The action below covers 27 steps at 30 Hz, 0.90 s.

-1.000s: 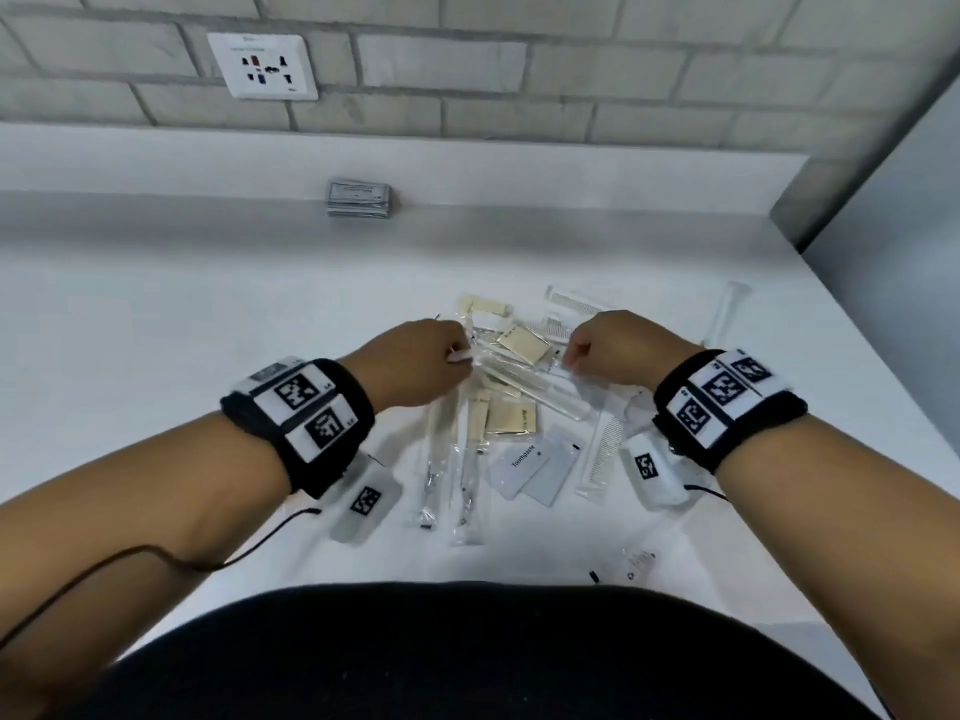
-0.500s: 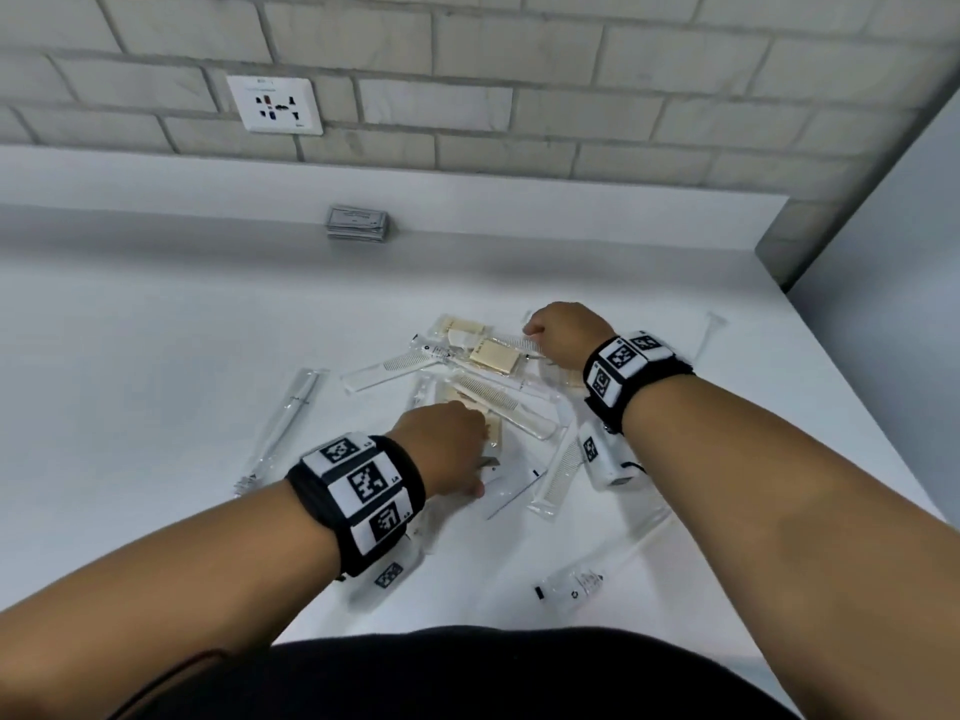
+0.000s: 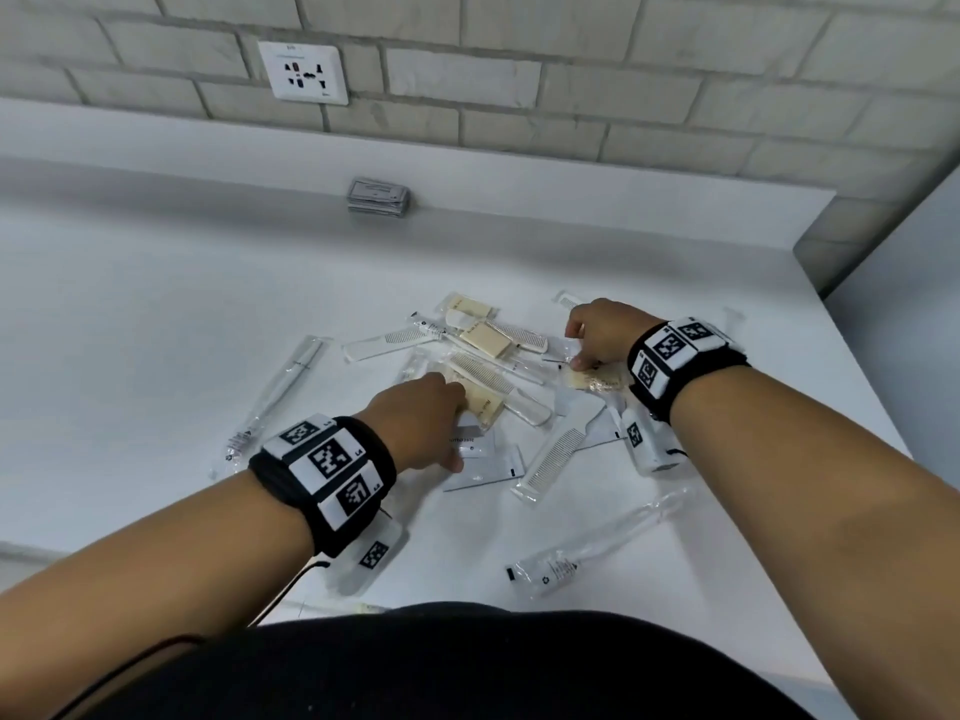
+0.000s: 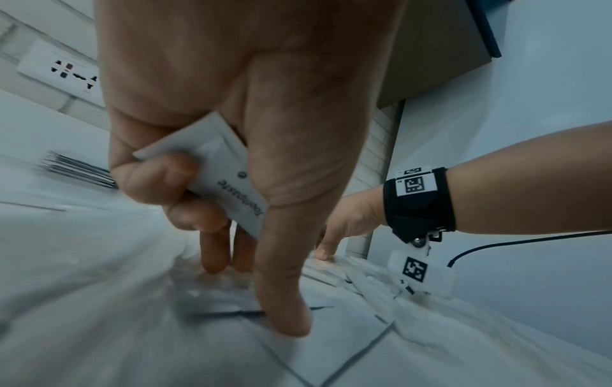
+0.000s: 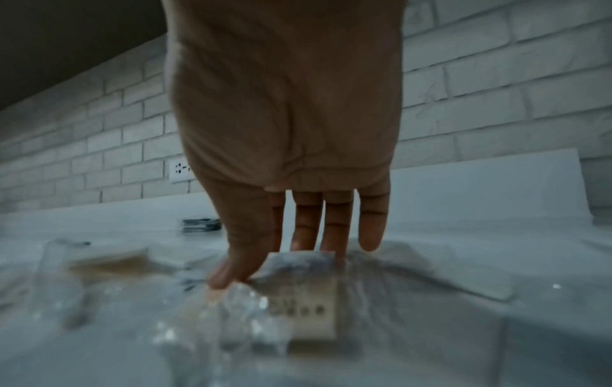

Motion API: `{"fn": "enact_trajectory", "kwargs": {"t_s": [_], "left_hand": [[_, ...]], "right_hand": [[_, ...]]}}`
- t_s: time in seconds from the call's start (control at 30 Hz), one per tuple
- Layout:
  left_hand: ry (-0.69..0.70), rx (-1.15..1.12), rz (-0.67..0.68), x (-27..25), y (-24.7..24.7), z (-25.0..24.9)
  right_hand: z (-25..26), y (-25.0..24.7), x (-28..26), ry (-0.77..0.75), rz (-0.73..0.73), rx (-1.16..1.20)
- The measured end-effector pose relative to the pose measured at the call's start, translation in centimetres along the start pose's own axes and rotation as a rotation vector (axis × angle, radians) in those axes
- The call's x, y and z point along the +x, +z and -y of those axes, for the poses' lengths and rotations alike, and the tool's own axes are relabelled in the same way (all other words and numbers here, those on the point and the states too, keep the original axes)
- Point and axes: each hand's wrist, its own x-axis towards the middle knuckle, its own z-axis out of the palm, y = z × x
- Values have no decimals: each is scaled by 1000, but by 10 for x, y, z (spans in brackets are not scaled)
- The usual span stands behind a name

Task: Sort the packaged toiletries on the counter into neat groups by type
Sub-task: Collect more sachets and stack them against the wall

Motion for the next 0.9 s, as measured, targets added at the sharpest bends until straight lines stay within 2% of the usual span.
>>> {"fn": "enact_trajectory", "kwargs": {"t_s": [0.17,0.33,0.43,0.5,0.63,0.7,0.8,0.9], "left_hand": [[-36,-48,67,2,-4,-2],[-25,-18,118,5,-9,-3],[-12,-22,140,4,-10,-3],[-15,-60,129,2,-9,-2],[-36,-157,18,-4,-8,0],[-61,-224,-35,-8,-11,-1],[-51,-401,-62,-10,-12,-3],[-10,-366,7,-12,-6,-12]], "right_hand": [[7,7,-9,-25,-9,-19],[13,9,-21,-96,-114,-122],[8,3,-31,-147,-162,-85],[-4,-7,-42,-106,-167,89],[-31,-16,-72,19,-152,684],[-38,-11,-86,22,-91,770],[-37,1,-98,-25,0,530],[-28,13,-107,-116,52,239]]}}
